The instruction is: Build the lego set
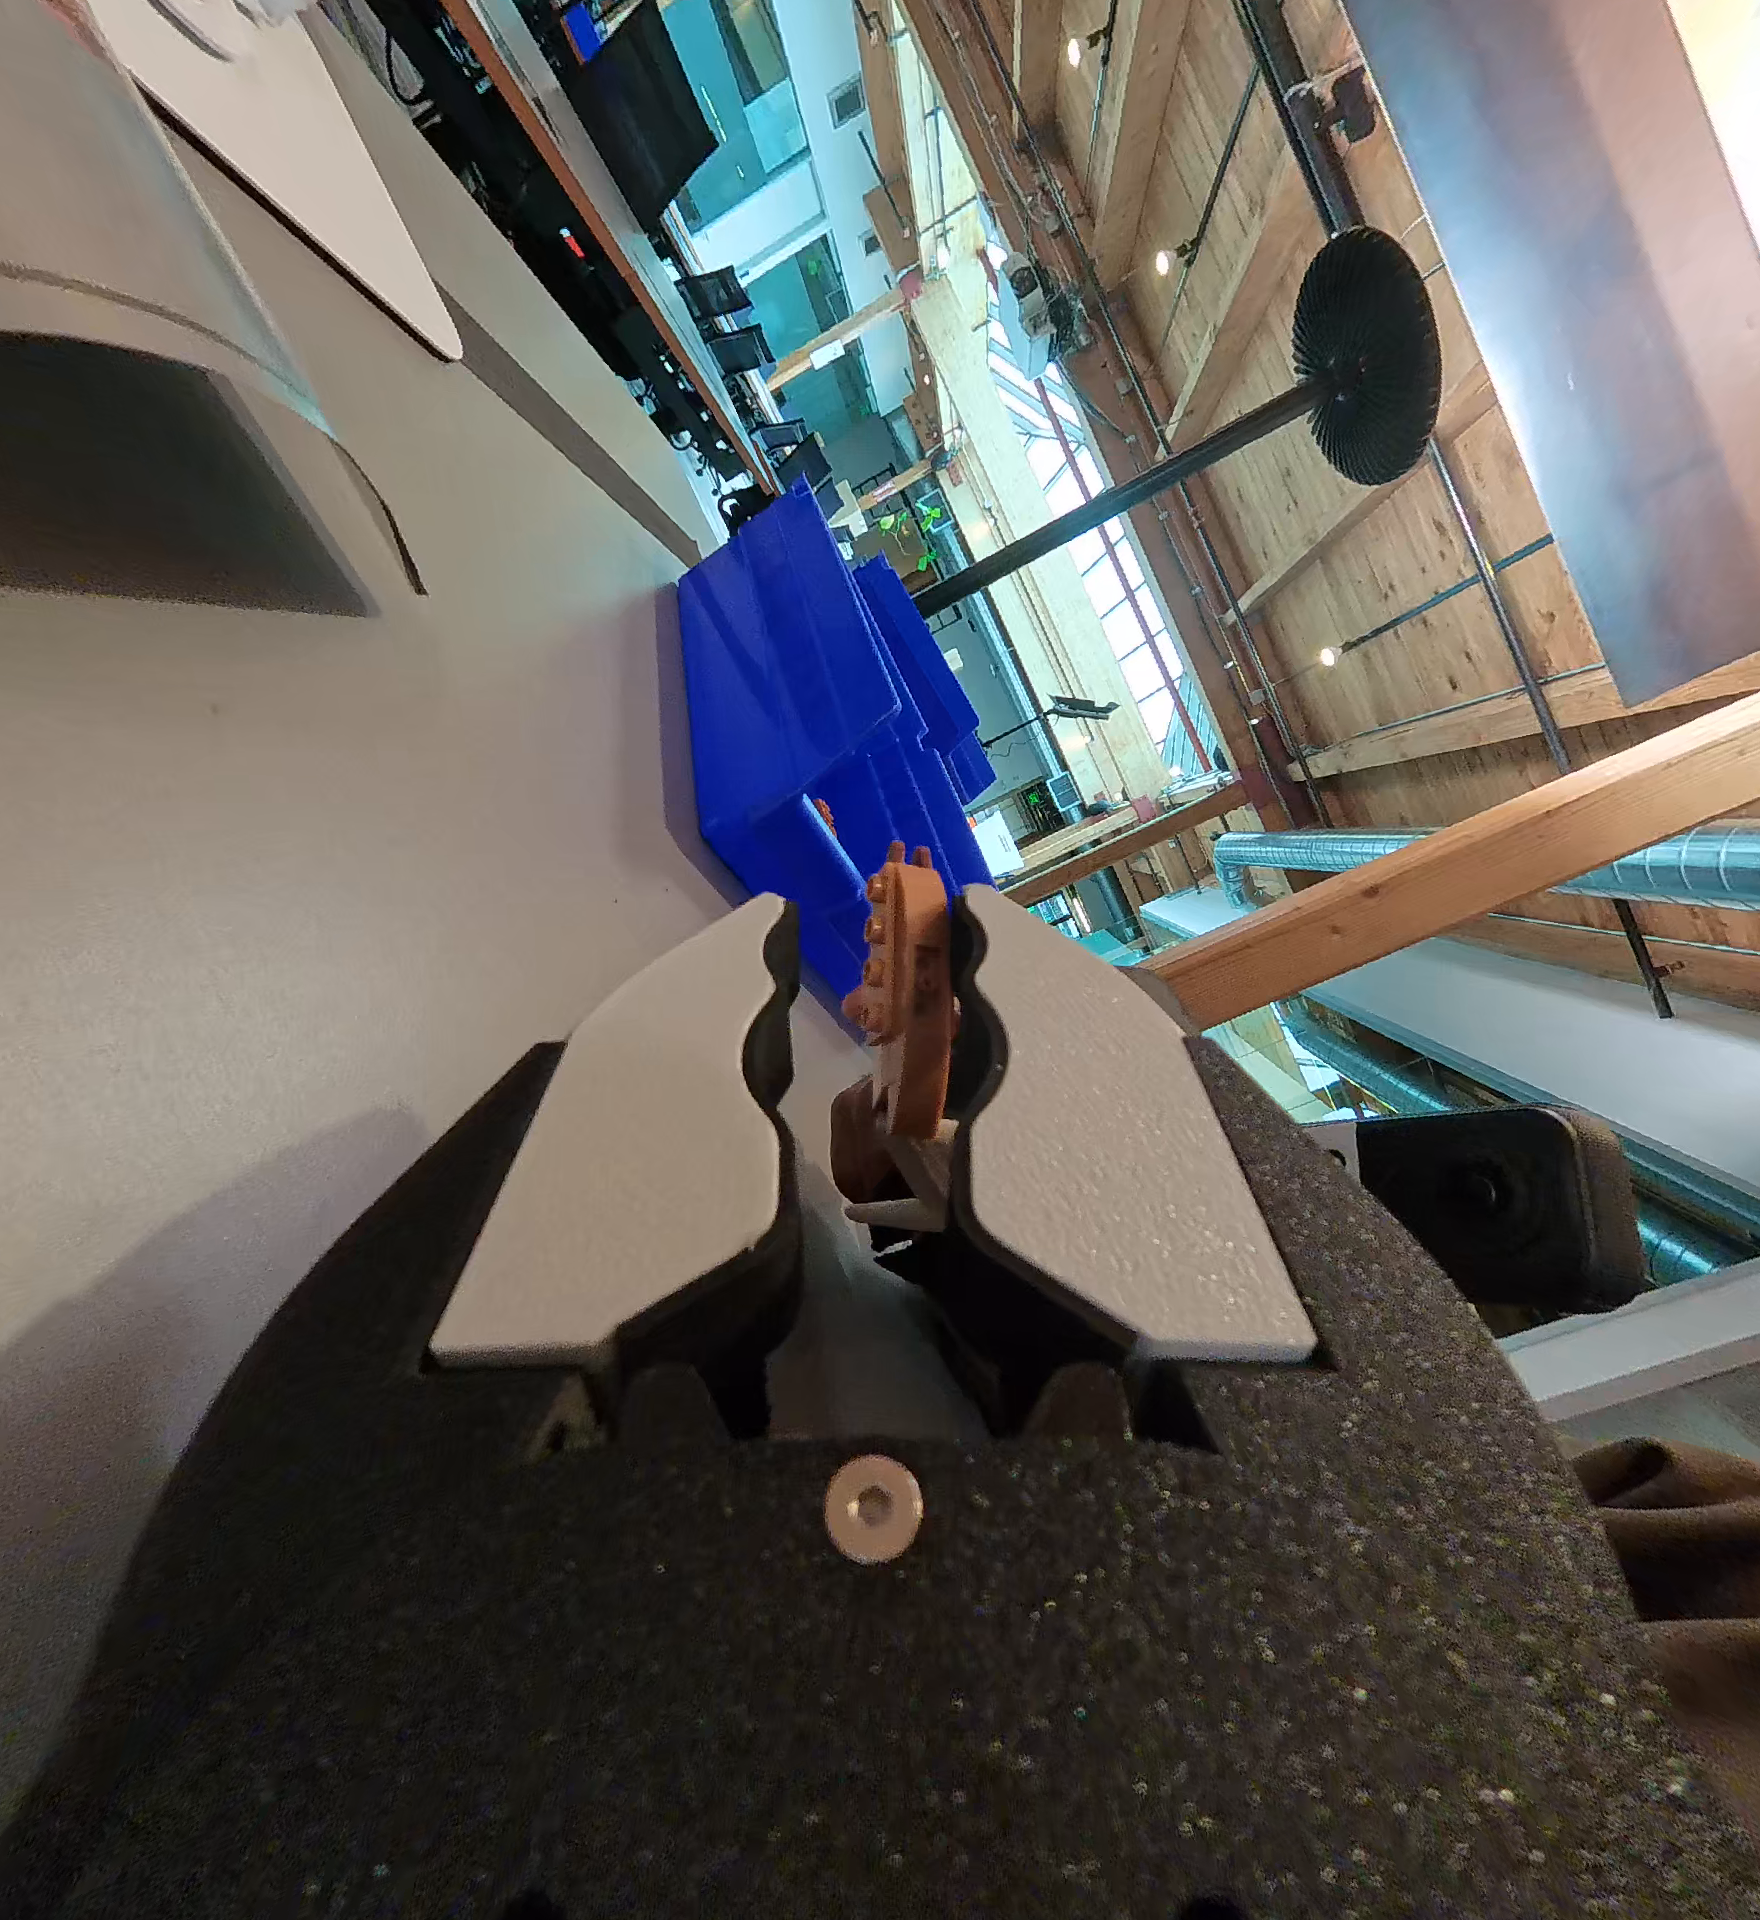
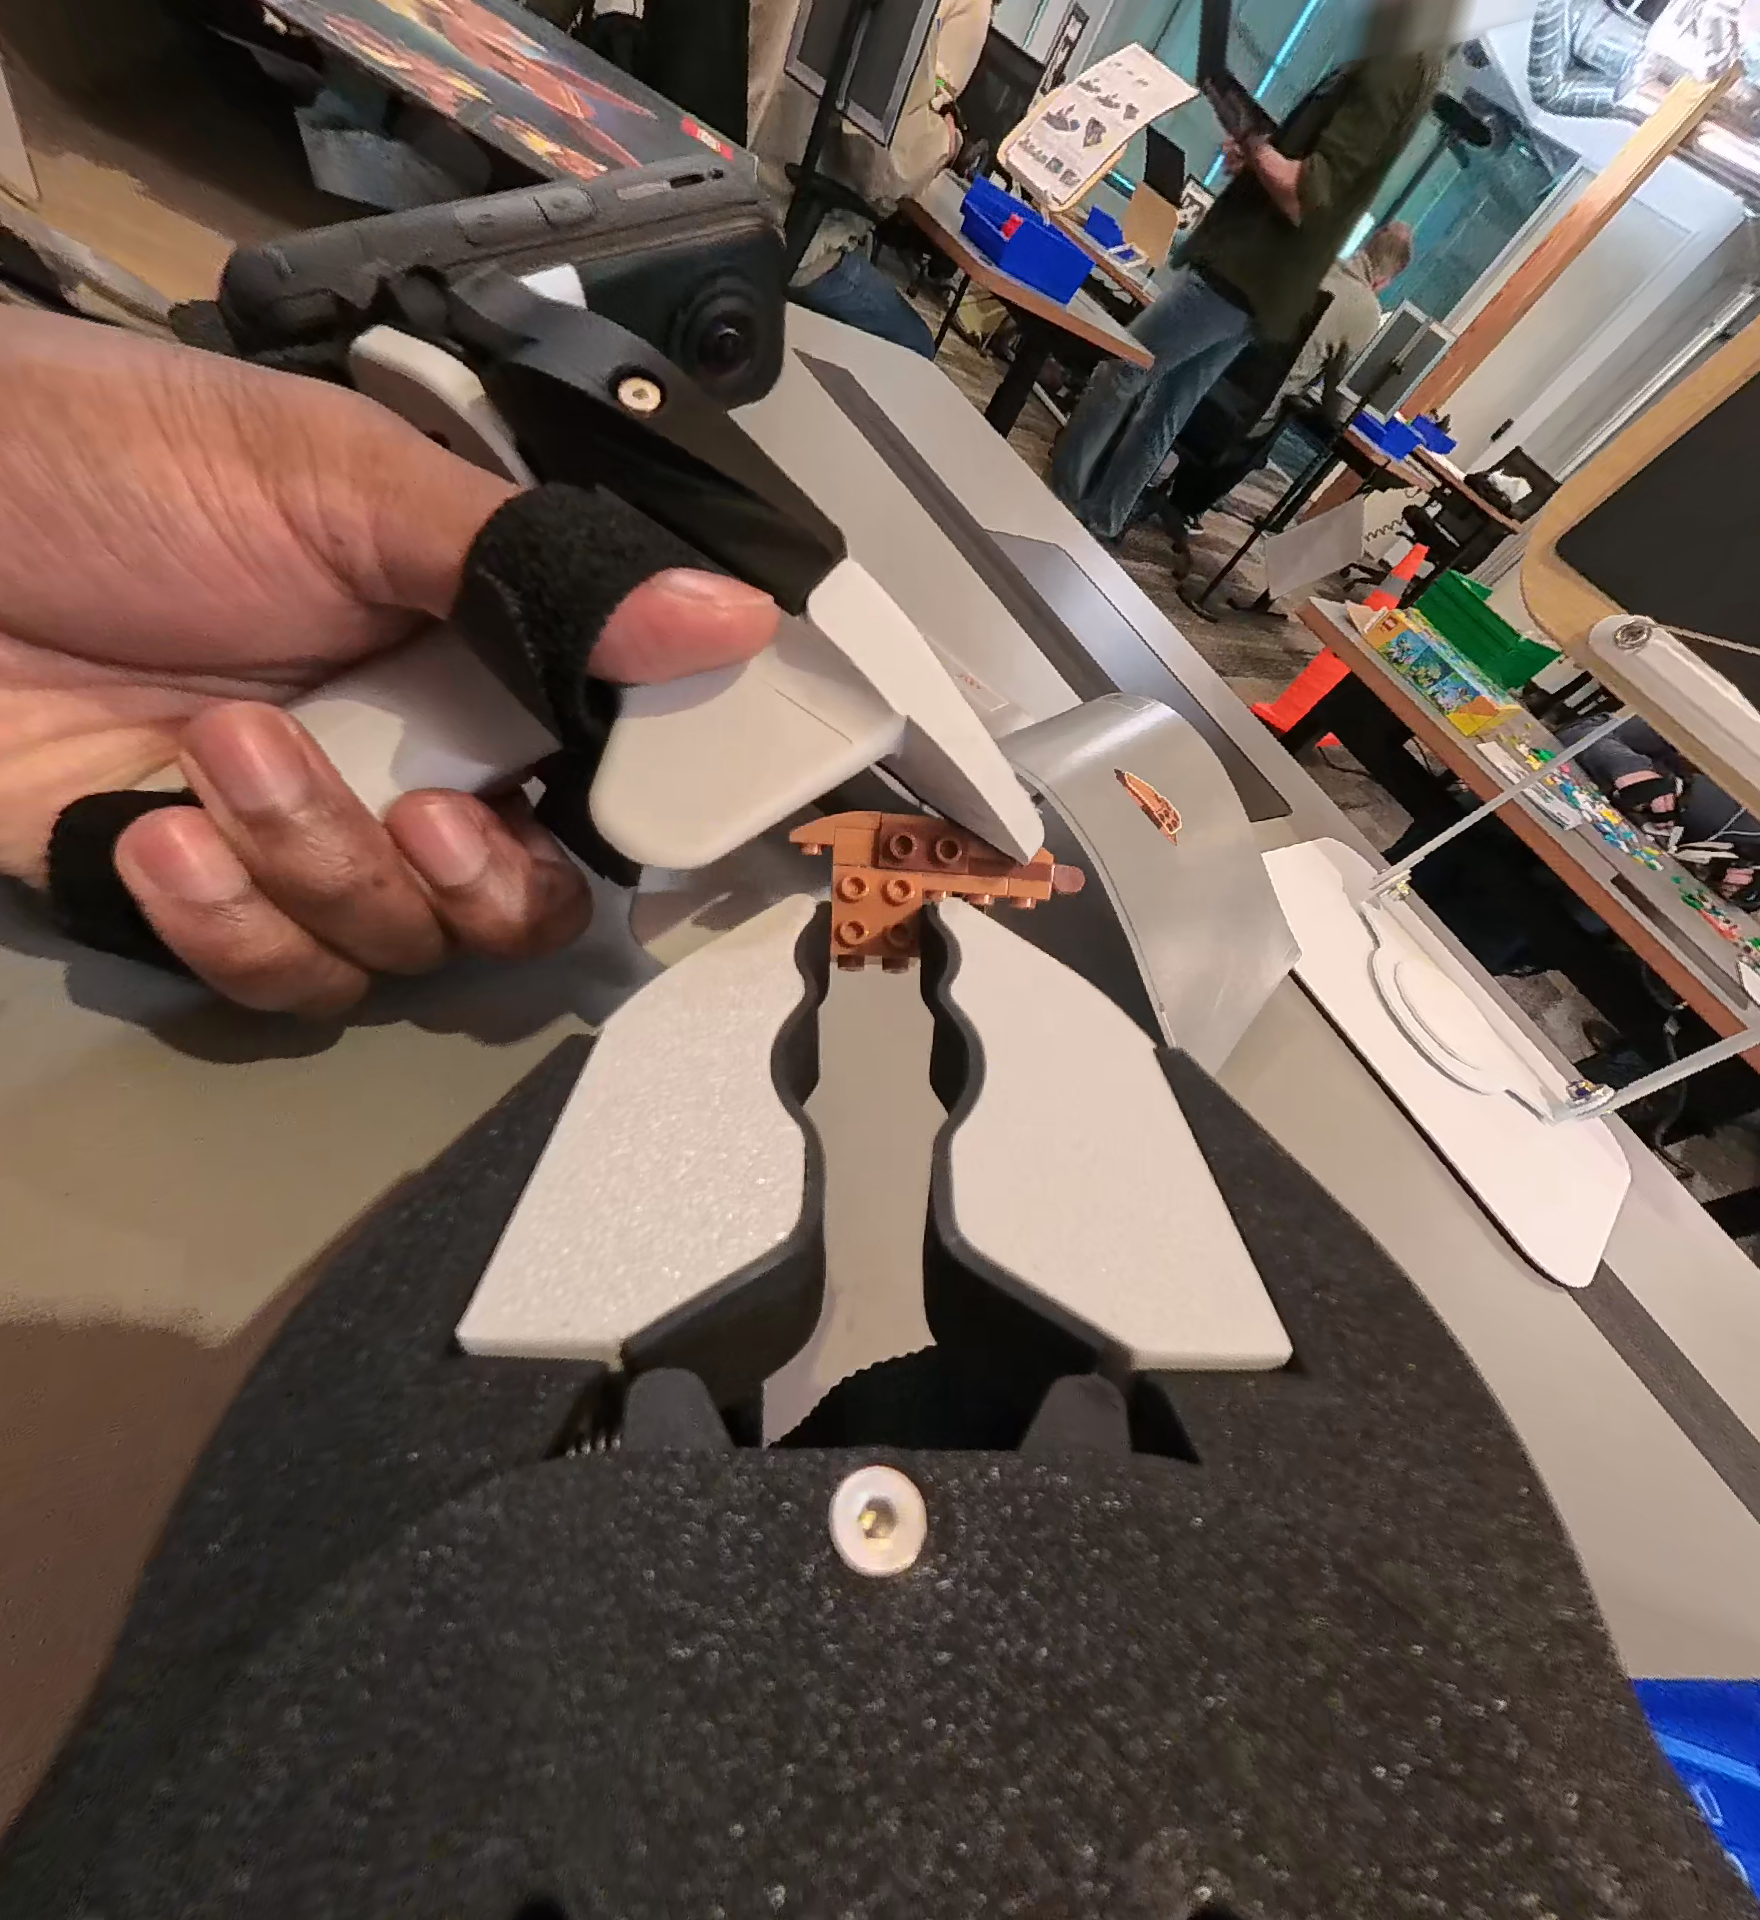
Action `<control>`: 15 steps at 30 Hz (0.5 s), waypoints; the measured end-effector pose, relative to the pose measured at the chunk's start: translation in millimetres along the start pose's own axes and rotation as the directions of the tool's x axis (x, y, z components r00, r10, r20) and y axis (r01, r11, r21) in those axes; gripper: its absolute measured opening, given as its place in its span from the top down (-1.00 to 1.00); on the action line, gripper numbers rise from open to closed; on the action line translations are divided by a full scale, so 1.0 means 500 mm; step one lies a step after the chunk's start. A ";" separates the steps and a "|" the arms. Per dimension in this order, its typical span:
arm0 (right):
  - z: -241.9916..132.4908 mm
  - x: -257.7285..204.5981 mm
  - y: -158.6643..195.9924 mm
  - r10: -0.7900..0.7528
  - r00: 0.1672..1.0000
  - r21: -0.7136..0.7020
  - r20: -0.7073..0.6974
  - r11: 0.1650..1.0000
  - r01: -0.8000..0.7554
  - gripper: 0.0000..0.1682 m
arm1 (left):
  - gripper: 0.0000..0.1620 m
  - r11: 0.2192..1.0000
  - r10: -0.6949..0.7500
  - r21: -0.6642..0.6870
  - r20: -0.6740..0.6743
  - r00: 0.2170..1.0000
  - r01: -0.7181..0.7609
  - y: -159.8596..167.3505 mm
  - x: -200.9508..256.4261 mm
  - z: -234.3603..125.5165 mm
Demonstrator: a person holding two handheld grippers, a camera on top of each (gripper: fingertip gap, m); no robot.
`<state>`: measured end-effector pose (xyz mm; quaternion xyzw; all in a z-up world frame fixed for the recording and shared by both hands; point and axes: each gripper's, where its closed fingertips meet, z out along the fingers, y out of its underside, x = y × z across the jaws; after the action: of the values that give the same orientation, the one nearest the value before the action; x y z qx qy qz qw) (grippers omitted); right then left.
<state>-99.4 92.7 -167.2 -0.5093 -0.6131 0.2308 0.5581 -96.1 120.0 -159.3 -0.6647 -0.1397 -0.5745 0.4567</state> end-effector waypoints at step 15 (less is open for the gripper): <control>-0.011 0.007 -0.019 0.001 1.000 0.078 -0.015 0.997 0.000 0.81 | 0.63 0.999 -0.046 -0.005 -0.113 0.993 0.046 -0.004 0.026 0.001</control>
<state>-97.2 90.6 -156.0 -0.4890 -0.5991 0.2510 0.5822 -93.3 117.2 -146.6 -0.6283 -0.1283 -0.6218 0.4497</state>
